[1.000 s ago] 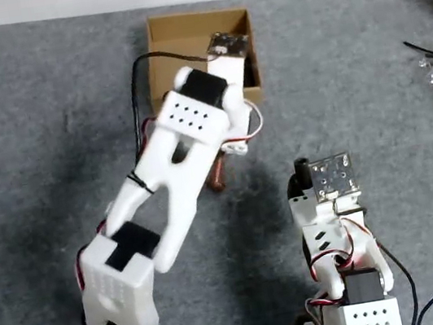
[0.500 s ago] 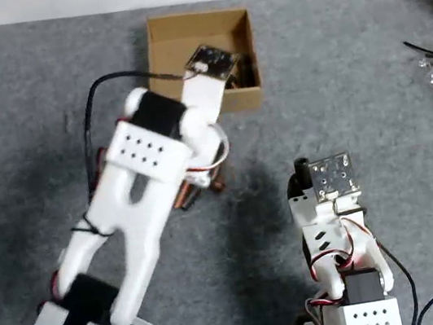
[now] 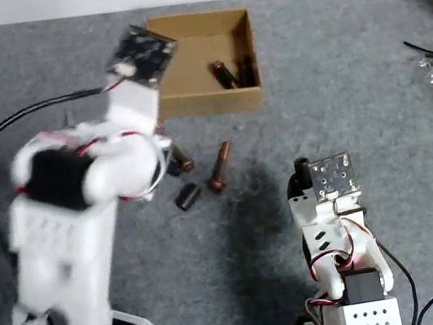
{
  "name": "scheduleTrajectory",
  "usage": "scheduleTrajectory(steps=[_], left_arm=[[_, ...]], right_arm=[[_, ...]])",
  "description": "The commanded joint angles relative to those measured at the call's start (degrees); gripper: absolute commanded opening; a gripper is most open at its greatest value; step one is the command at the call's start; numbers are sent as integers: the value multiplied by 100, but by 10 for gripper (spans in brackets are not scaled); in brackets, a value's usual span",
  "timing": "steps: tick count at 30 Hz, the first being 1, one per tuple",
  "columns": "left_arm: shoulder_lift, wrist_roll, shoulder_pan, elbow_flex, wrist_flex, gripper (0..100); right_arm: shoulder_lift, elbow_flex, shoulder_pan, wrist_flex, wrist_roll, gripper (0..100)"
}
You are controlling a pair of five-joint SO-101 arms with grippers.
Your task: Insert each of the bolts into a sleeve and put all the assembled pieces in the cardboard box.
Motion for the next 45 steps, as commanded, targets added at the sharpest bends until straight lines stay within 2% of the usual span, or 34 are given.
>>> scheduleTrajectory(steps=[1, 9, 15, 19, 25, 29, 33, 37, 42, 45], left_arm=[[-1015, -35, -154, -347, -369, 5], [-2659, -18, -145, 321, -1547, 5], [-4004, -9, -136, 1640, -2813, 5], [-4875, 185, -136, 3169, -3991, 5], [-6097, 1433, -136, 5912, -6277, 5], [-6607, 1741, -127, 7424, -7789, 5], [-6774, 1908, 127, 8453, -8818, 5], [-6800, 1908, 655, 8989, -9398, 5], [-6800, 1916, 1007, 9033, -9741, 6], [-6747, 2303, 1033, 9024, -9776, 6]], right_arm=[[-101, 620, 31, -224, -44, 5], [-101, 620, 40, -224, -44, 5], [-101, 602, 31, -198, -88, 5], [-110, 497, -110, -400, -97, 5], [-110, 338, -426, -778, -97, 5], [-110, 163, -822, -1200, -62, 5], [-110, 22, -1297, -1587, -62, 5], [-110, 4, -1771, -1956, -53, 5], [-110, 4, -2448, -2229, -53, 5], [-110, 31, -2791, -2404, -53, 5]])
